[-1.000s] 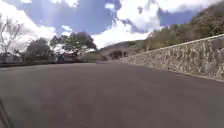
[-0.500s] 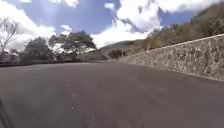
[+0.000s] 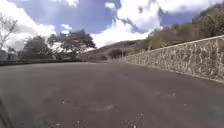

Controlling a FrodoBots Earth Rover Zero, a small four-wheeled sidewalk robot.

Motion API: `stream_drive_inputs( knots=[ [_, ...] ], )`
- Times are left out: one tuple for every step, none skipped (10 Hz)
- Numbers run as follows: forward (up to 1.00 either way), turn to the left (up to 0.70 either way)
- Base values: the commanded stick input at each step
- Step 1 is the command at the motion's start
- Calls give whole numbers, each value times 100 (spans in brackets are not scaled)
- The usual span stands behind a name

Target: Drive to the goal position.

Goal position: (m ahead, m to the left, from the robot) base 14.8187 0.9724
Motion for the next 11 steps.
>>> stream_drive_inputs(
  knots=[
    [70,0],
    [70,0],
    [70,0],
    [70,0],
    [70,0],
    [70,0],
    [70,0],
    [70,0],
    [70,0],
    [70,0],
    [70,0]
  ],
)
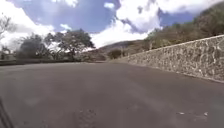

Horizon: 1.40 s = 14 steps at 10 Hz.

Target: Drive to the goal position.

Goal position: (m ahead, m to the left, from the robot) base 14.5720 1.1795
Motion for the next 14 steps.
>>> stream_drive_inputs(
  knots=[
    [70,0],
    [70,0],
    [70,0],
    [70,0],
    [70,0],
    [70,0],
    [70,0],
    [70,0],
    [70,0],
    [70,0],
    [70,0],
    [70,0],
    [70,0],
    [70,0]
  ],
)
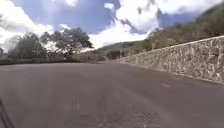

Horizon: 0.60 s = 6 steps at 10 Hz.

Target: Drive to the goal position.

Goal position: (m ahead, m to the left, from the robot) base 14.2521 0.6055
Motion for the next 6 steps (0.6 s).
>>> stream_drive_inputs(
  knots=[
    [70,0],
    [70,0],
    [70,0],
    [70,0],
    [70,0],
    [70,0]
  ],
)
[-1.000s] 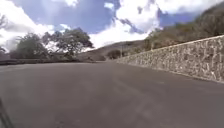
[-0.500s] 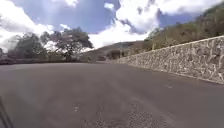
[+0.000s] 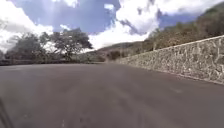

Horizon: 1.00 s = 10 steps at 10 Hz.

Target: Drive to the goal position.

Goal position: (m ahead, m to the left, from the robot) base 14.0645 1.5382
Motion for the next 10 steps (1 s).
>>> stream_drive_inputs(
  knots=[
    [70,0],
    [70,0],
    [70,0],
    [70,0],
    [70,0],
    [70,0],
    [70,0],
    [70,0],
    [70,0],
    [70,0]
  ],
)
